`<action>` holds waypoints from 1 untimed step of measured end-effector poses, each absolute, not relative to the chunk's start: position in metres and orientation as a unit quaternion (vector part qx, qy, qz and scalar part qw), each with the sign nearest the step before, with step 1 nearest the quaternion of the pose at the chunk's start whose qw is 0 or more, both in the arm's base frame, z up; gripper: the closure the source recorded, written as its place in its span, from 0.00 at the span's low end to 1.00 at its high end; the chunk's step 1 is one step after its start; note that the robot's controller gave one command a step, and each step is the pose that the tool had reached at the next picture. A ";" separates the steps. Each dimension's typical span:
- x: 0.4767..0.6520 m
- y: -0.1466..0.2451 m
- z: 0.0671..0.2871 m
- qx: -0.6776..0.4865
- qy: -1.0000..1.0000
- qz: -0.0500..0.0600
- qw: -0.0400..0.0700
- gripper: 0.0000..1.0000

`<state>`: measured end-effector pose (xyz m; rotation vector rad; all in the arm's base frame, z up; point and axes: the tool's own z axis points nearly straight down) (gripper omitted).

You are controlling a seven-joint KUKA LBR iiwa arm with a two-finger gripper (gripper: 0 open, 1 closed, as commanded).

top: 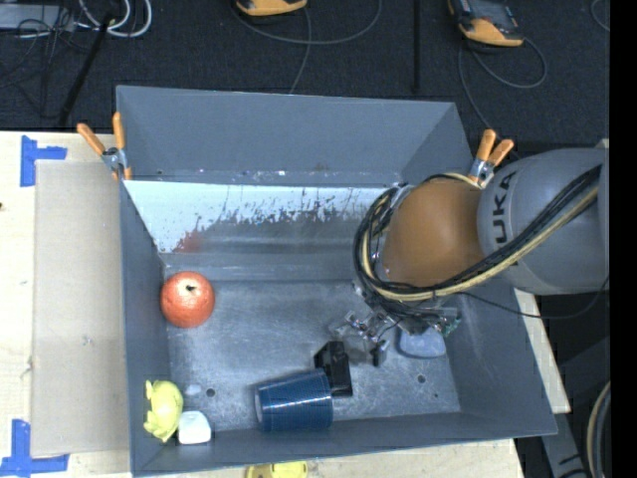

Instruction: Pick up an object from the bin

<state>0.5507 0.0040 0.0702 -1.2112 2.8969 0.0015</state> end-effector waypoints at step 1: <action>0.551 0.004 0.070 -0.386 0.922 0.000 0.001 0.00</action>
Offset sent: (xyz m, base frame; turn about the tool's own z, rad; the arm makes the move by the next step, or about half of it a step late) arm 0.0000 0.0000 0.0000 0.0000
